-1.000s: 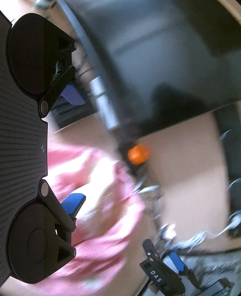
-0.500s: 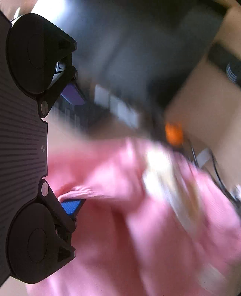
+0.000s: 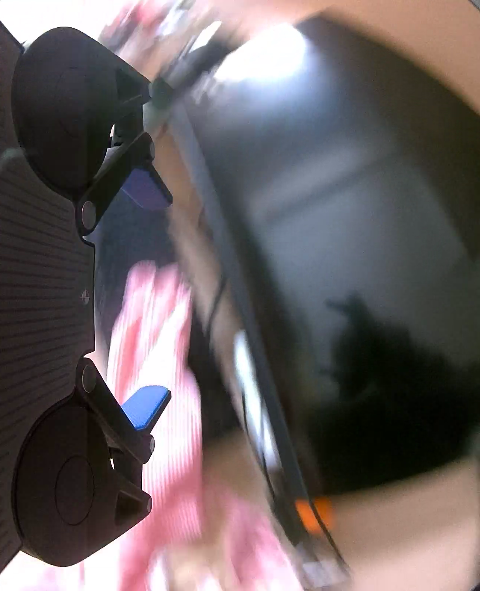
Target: Fold clothes
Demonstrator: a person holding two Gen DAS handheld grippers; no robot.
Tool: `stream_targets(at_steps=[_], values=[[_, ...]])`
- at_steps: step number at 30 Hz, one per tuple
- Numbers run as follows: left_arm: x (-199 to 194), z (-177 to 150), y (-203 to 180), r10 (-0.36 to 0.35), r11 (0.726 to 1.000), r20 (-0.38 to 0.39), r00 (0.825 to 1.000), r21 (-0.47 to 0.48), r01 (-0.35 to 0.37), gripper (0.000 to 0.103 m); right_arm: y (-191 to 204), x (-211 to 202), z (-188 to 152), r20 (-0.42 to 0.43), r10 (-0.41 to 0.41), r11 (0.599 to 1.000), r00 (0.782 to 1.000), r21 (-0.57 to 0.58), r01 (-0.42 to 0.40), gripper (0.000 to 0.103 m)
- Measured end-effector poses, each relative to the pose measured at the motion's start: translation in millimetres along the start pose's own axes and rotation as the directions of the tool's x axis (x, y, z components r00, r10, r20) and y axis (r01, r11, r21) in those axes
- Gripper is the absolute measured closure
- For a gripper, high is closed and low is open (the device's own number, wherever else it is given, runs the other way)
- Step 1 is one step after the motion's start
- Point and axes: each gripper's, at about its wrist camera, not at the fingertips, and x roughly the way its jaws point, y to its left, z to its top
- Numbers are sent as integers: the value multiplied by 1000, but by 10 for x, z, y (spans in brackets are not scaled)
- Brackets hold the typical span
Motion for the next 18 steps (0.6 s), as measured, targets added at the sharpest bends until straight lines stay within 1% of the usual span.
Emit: stream_targets(at_steps=[1,2,3,4,5,6,7,8,9,10,11,12,13,15,16,17,18], values=[[-96,-25,-107,-59,998,2,998,-7,59,0,-41,154,80,-26,-56,996,998,-77,54,0],[-191,-50,-214,-118,993,4,993,-13,118,0,-185,310,209,-34,-181,977,983,-118,175,0],[-287,-75,-321,-177,984,6,984,-20,177,0,-398,459,357,-30,-359,928,933,-119,354,0],[-377,-103,-430,-237,971,7,971,-25,237,0,-468,484,358,-36,-361,931,932,-64,358,0],[-450,-139,-548,-303,953,3,953,-27,303,0,-483,467,306,-43,-296,955,954,7,296,0],[-514,-178,-661,-369,929,-2,930,-32,368,0,-498,450,255,-44,-229,970,973,79,231,0],[-544,-222,-765,-438,898,-13,899,-49,437,0,-514,433,204,-41,-161,975,986,151,165,0],[-547,-267,-881,-506,861,-30,862,-73,503,0,-529,415,152,-32,-92,970,995,221,97,0],[-533,-314,-993,-561,826,-46,827,-95,555,0,-544,398,101,-19,-24,957,1000,289,29,0],[-474,-366,-1096,-581,812,-69,811,-112,573,0,-559,381,50,-1,43,934,999,355,-39,0],[-416,-417,-1199,-602,797,-90,794,-129,590,0,-574,364,-1,21,108,902,994,418,-107,0],[-357,-469,-1301,-622,782,-112,775,-146,606,0,-590,347,-53,48,171,862,984,477,-173,0],[-302,-512,-1388,-638,769,-131,759,-162,619,0,-605,330,-104,79,232,813,970,532,-238,0],[-217,-553,-1470,-653,756,-161,740,-177,630,0,-635,295,-207,152,341,692,927,627,-358,0],[-194,-569,-1498,-655,755,-172,736,-176,632,0,-650,278,-258,194,390,622,900,666,-413,0],[-162,-582,-1529,-657,753,-182,731,-175,634,0,-622,247,-302,210,389,609,897,672,-421,0],[-110,-587,-1558,-660,751,-192,726,-172,637,0,-602,194,-340,215,382,607,899,675,-420,0]])
